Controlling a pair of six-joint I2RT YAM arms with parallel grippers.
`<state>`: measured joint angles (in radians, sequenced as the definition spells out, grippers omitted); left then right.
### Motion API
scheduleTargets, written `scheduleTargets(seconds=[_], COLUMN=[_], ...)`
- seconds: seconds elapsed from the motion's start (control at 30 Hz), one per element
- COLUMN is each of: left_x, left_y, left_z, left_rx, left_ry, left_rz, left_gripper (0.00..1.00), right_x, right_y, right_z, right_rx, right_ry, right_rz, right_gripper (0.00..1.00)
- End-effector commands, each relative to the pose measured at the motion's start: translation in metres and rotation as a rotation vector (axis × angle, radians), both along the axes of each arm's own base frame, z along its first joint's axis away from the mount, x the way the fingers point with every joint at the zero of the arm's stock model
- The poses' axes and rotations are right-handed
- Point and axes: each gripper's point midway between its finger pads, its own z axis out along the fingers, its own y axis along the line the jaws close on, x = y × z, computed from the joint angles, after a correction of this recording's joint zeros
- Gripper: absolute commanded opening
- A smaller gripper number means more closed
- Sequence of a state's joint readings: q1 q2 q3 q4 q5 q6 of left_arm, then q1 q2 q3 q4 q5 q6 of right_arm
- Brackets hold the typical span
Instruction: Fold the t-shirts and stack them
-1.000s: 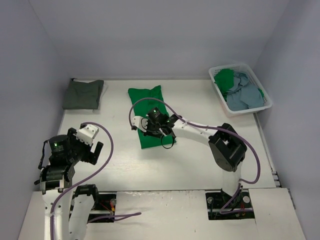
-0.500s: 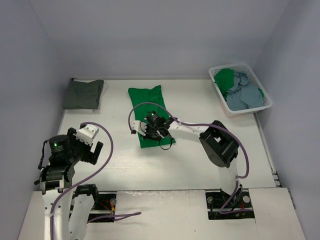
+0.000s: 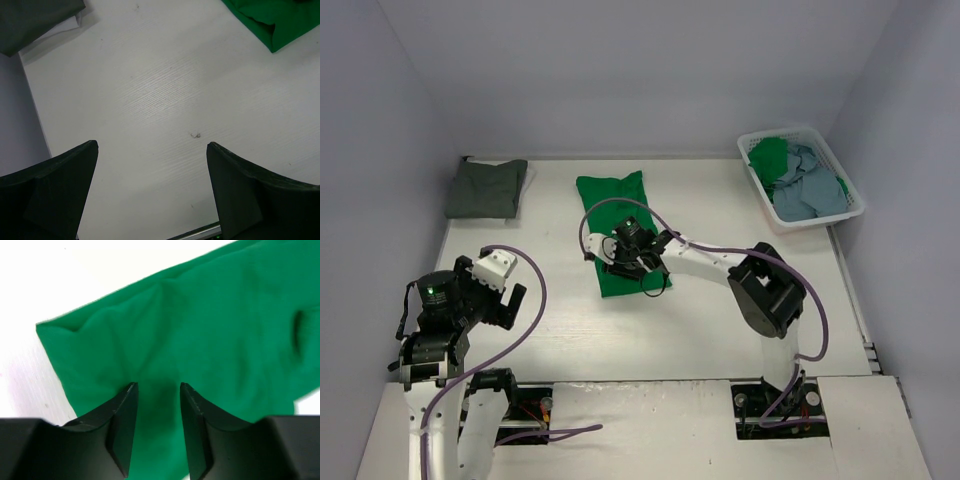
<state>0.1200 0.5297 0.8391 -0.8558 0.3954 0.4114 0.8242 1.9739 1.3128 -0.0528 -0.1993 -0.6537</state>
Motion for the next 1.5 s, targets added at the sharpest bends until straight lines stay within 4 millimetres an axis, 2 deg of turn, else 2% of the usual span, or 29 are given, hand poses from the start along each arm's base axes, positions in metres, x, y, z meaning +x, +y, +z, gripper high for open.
scheduleTargets(seconds=[0.0,0.07,0.1,0.17,0.2,0.27,0.43,0.53,0.57,0.63,0.7,0.87,1.07,1.27,1.33,1.4,1.47], left_x=[0.010,0.010,0.010,0.010,0.010,0.010,0.010,0.010,0.011,0.011,0.011,0.011,0.011,0.010,0.010,0.011,0.011], left_y=[0.002,0.002,0.002,0.002,0.002,0.002,0.002,0.003,0.003,0.003,0.003,0.004,0.003,0.003,0.003,0.003,0.002], left_z=[0.012,0.013,0.013,0.012,0.013,0.013,0.012,0.012,0.012,0.012,0.013,0.012,0.012,0.012,0.012,0.012,0.012], left_rx=[0.004,0.005,0.005,0.007,0.006,0.006,0.007,0.006,0.006,0.007,0.007,0.009,0.007,0.008,0.007,0.008,0.007], left_ry=[-0.055,-0.055,-0.056,-0.053,-0.056,-0.059,-0.053,-0.053,-0.051,-0.051,-0.054,-0.051,-0.052,-0.053,-0.051,-0.051,-0.051], left_rz=[0.001,0.002,0.002,0.005,0.004,0.004,0.005,0.007,0.007,0.006,0.008,0.010,0.008,0.006,0.008,0.007,0.003], left_gripper=[0.84,0.84,0.84,0.84,0.84,0.84,0.84,0.84,0.84,0.84,0.84,0.84,0.84,0.84,0.84,0.84,0.84], right_x=[0.018,0.015,0.010,0.006,0.001,-0.005,-0.017,-0.017,-0.015,-0.018,-0.015,-0.023,-0.033,-0.034,-0.034,-0.035,-0.037], right_y=[-0.004,-0.008,-0.013,-0.017,-0.022,-0.025,-0.043,-0.047,-0.046,-0.049,-0.046,-0.040,-0.030,-0.028,-0.028,-0.028,-0.029], right_z=[0.073,0.081,0.074,0.078,0.072,0.072,0.046,0.038,0.038,0.030,0.030,0.021,0.014,-0.015,-0.020,-0.027,-0.035], right_rx=[0.093,0.096,0.081,0.081,0.067,0.064,-0.031,-0.048,-0.050,-0.079,-0.074,-0.074,-0.073,-0.112,-0.116,-0.127,-0.143], right_ry=[-0.130,-0.146,-0.136,-0.143,-0.130,-0.129,-0.136,-0.146,-0.163,-0.177,-0.204,-0.201,-0.188,-0.143,-0.136,-0.124,-0.107], right_rz=[-0.042,-0.038,-0.035,-0.035,-0.030,-0.018,0.019,0.026,0.023,0.042,0.051,0.078,0.112,0.131,0.132,0.140,0.145], right_gripper=[0.37,0.43,0.46,0.49,0.54,0.55,0.58,0.60,0.69,0.70,0.72,0.77,0.77,0.77,0.76,0.71,0.60])
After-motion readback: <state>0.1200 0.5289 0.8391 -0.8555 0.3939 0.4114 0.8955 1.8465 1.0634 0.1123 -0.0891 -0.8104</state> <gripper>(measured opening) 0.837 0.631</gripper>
